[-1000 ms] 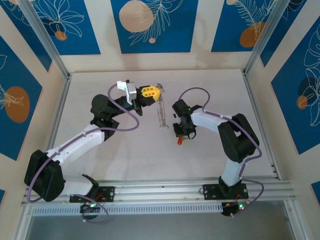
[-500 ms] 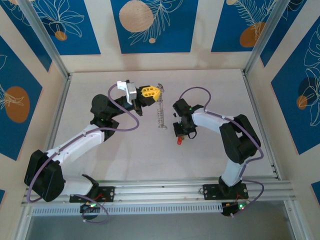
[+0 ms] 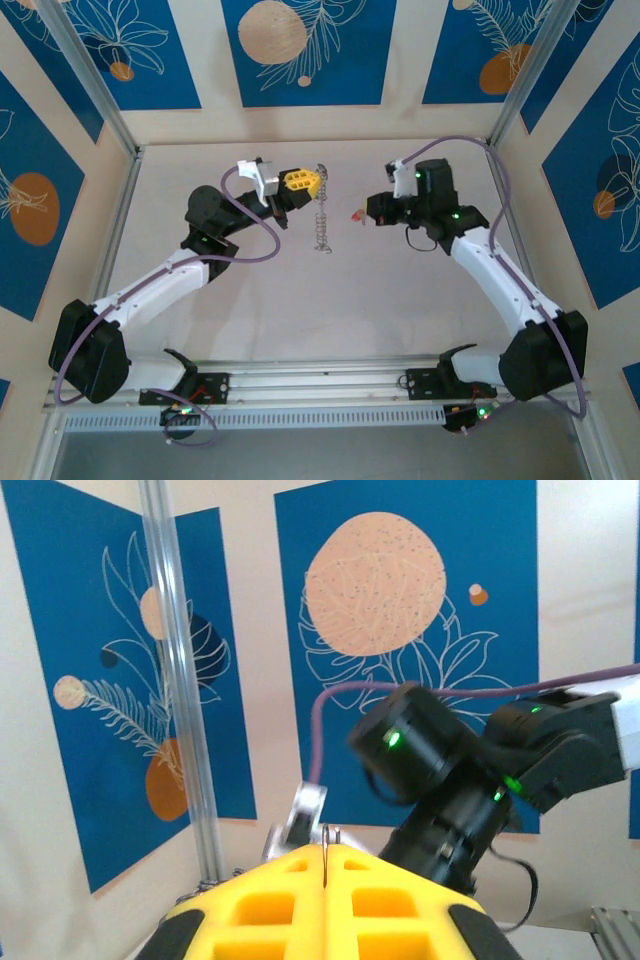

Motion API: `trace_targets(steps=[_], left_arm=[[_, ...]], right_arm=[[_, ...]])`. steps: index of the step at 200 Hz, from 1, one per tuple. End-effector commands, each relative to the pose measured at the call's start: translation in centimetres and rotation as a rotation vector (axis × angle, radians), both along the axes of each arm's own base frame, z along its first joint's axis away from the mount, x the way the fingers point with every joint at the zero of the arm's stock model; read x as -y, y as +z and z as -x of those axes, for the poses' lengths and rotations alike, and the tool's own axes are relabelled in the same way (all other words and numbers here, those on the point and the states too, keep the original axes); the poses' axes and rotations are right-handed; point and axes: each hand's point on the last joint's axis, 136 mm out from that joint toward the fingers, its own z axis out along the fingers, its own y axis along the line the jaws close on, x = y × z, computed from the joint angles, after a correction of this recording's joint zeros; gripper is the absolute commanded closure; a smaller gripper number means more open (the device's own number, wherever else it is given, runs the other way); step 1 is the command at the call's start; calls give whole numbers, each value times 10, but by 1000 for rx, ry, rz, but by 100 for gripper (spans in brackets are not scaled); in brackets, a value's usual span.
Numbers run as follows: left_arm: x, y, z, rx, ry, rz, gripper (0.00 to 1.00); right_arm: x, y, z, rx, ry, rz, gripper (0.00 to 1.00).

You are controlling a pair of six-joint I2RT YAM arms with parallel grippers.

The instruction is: Put the keys on the keyring

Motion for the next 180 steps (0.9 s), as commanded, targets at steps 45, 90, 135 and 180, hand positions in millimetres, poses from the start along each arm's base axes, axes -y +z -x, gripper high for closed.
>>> trace_targets(steps=[45, 90, 135, 180], left_arm=[[2, -2, -10, 23, 100, -30, 100], [6, -8, -17, 31, 141, -41, 100], [9, -3, -24, 47, 185, -35, 100], [17, -2, -22, 47, 162, -39, 100]], right_arm=[[-10, 96, 18, 223, 187, -375, 100], [-12, 122, 23, 319, 227, -436, 100], [-19, 130, 26, 396, 234, -458, 100], [-24, 140, 35, 469, 249, -468, 100]])
